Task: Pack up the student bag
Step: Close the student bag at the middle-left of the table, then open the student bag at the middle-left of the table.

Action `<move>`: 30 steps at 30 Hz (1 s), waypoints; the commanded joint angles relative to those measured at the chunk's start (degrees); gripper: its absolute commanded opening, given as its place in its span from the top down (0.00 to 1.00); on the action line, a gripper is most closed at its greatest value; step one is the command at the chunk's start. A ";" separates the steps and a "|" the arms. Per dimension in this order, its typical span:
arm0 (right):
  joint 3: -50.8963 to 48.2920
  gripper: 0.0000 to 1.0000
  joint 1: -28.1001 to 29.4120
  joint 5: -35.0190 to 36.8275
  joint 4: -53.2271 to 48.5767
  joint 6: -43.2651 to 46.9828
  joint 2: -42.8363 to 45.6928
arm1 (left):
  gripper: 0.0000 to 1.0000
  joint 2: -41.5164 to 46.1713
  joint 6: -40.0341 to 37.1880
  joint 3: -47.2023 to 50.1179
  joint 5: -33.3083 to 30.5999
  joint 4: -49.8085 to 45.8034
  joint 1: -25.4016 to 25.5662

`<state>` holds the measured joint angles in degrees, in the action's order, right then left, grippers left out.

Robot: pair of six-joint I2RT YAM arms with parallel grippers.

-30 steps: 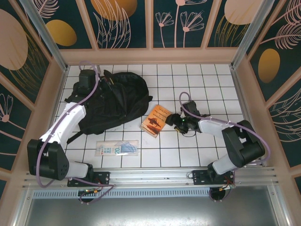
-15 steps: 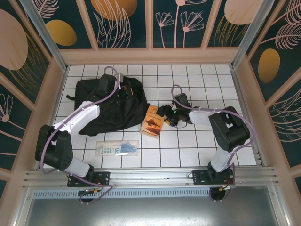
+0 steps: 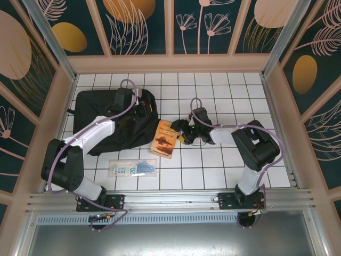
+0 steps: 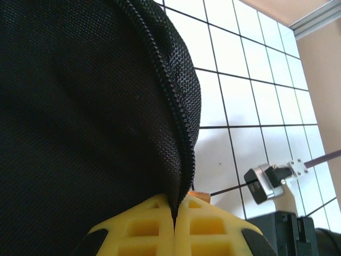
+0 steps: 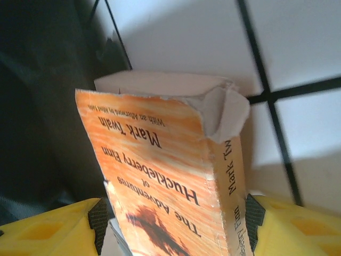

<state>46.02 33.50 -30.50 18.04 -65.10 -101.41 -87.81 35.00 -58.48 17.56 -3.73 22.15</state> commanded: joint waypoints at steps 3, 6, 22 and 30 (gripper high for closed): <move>3.53 0.30 3.40 -2.51 4.36 -1.25 3.87 | 1.00 0.17 0.56 -0.66 2.39 0.79 0.81; 3.46 0.30 3.58 -1.98 4.70 -1.28 5.28 | 1.00 0.32 0.42 -0.78 2.04 0.39 0.85; 8.90 0.30 6.69 -0.20 2.85 0.68 3.41 | 1.00 0.68 0.84 -0.59 2.19 0.42 0.79; 9.84 0.31 7.02 1.12 -0.42 3.05 -0.51 | 1.00 1.24 0.77 -0.58 2.13 0.42 0.81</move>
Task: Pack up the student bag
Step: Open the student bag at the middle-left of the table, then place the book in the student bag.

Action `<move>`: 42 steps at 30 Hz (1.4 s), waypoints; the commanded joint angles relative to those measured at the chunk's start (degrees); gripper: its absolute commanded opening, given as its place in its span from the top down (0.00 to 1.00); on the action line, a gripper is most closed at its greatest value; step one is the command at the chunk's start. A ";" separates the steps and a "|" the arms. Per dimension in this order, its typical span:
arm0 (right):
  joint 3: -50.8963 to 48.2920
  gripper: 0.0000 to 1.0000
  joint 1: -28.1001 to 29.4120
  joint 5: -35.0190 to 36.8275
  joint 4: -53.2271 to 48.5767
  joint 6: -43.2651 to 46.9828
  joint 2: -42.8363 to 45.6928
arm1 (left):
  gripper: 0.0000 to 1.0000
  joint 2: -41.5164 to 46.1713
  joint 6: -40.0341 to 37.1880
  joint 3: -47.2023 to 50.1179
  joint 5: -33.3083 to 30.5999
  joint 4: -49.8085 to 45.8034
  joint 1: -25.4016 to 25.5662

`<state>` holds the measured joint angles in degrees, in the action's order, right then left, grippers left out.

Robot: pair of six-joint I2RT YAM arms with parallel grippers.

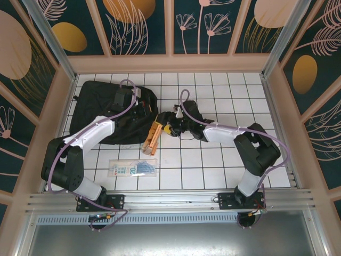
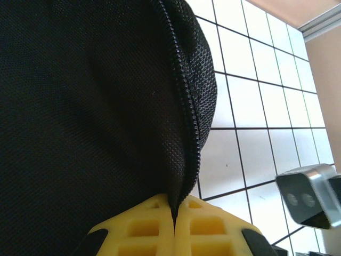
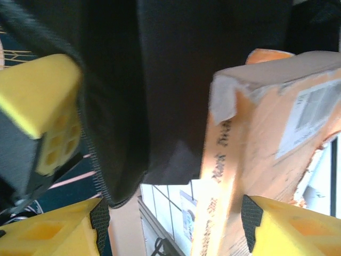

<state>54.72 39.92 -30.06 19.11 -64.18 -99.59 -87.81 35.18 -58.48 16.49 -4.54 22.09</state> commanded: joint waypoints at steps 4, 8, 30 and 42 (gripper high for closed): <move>2.68 0.31 1.12 0.35 -1.85 3.16 -4.71 | 1.00 1.37 0.68 -0.43 3.22 1.37 0.85; 5.40 0.31 1.64 0.91 -5.51 5.46 -6.46 | 1.00 1.64 0.67 -0.66 3.15 1.12 0.85; -8.23 1.00 -7.24 13.54 -21.52 13.94 17.41 | 1.00 4.81 -5.65 -12.84 7.12 -10.42 -1.70; 1.38 1.00 -14.34 13.62 -29.09 22.64 37.74 | 1.00 2.87 -2.24 -22.96 17.90 -12.46 -1.78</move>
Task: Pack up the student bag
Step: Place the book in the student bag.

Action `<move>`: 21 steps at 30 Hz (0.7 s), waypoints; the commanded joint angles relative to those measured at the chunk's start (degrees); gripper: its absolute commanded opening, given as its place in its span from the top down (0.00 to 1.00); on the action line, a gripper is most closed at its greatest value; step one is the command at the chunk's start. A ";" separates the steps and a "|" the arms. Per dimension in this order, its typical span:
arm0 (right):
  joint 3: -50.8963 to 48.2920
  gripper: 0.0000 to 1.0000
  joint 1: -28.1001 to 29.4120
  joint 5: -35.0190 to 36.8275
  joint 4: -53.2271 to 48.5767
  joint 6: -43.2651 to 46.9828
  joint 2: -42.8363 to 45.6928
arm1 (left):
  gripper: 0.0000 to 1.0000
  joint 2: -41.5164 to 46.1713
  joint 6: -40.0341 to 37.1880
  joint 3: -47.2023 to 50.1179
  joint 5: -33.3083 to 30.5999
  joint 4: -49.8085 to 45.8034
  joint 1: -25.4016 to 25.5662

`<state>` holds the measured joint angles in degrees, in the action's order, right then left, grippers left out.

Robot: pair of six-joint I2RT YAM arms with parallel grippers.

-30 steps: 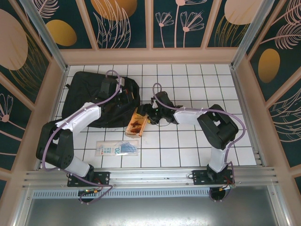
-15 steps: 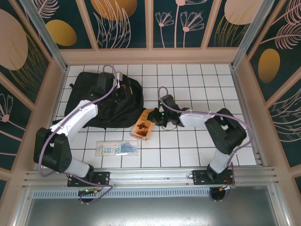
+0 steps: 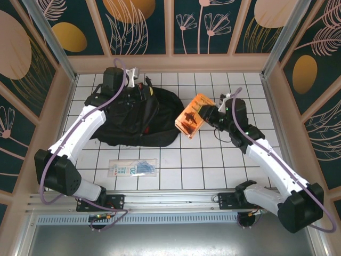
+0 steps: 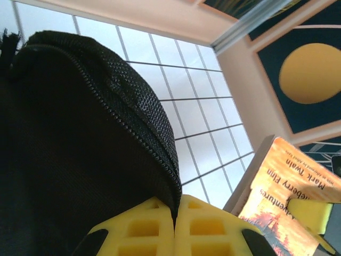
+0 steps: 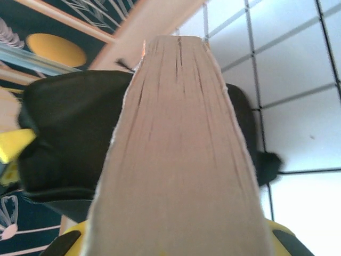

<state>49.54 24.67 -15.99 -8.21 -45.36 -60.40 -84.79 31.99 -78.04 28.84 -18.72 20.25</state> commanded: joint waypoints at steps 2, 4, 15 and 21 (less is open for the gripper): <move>11.02 1.00 1.76 3.30 -5.59 4.38 -4.41 | 1.00 -0.56 1.61 -4.36 6.54 1.80 0.05; 12.11 1.00 1.81 4.92 -4.61 4.37 -6.19 | 1.00 -0.83 2.51 -5.07 7.98 2.57 0.05; 19.82 1.00 4.87 10.28 -2.99 2.51 -20.97 | 1.00 -1.64 11.54 -5.29 13.35 11.25 0.07; 24.60 1.00 7.67 9.65 -0.23 -1.15 -29.34 | 1.00 -1.79 15.65 -4.83 15.22 15.82 0.32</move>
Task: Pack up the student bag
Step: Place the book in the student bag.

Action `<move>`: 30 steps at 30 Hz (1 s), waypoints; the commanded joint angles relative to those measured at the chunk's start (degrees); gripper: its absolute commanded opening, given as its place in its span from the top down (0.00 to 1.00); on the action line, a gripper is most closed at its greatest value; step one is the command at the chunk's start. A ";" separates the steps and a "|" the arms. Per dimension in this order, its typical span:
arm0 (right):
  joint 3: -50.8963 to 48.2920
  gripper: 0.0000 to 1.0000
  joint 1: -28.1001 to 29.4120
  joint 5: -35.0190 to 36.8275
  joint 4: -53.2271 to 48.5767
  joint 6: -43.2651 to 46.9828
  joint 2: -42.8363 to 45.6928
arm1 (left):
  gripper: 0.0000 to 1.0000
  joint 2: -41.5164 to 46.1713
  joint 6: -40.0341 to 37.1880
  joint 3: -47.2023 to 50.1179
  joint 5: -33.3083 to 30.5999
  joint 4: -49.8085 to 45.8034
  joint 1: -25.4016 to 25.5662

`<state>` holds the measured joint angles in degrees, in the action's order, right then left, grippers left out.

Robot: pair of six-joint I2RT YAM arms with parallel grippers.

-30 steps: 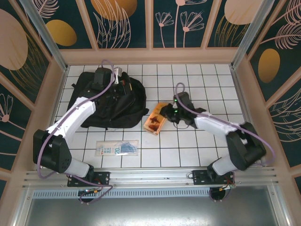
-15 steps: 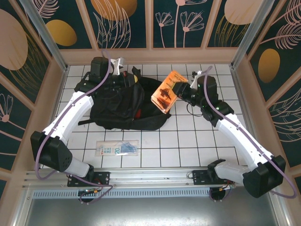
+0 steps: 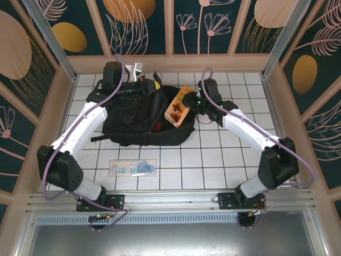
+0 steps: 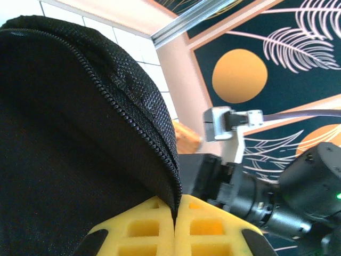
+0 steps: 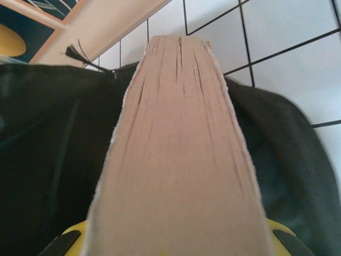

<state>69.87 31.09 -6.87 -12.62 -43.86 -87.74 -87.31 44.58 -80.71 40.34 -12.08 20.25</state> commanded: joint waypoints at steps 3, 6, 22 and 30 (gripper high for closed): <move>7.43 1.00 3.22 0.88 4.63 -4.28 -6.34 | 1.00 0.66 3.32 -2.69 3.23 9.32 0.71; 9.81 1.00 4.28 -0.25 6.00 -7.68 -10.50 | 1.00 0.08 4.35 -2.95 3.24 10.58 1.31; 20.93 0.53 8.03 -4.76 6.06 -18.93 -23.14 | 1.00 -2.25 5.51 -4.62 1.21 13.23 1.81; 21.99 0.20 6.34 2.99 -3.87 -9.20 -18.74 | 1.00 -2.65 2.97 -5.26 -1.38 9.96 1.73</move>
<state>89.97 38.26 -7.35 -12.75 -57.67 -110.56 -90.02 49.19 -83.24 39.31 -5.41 21.87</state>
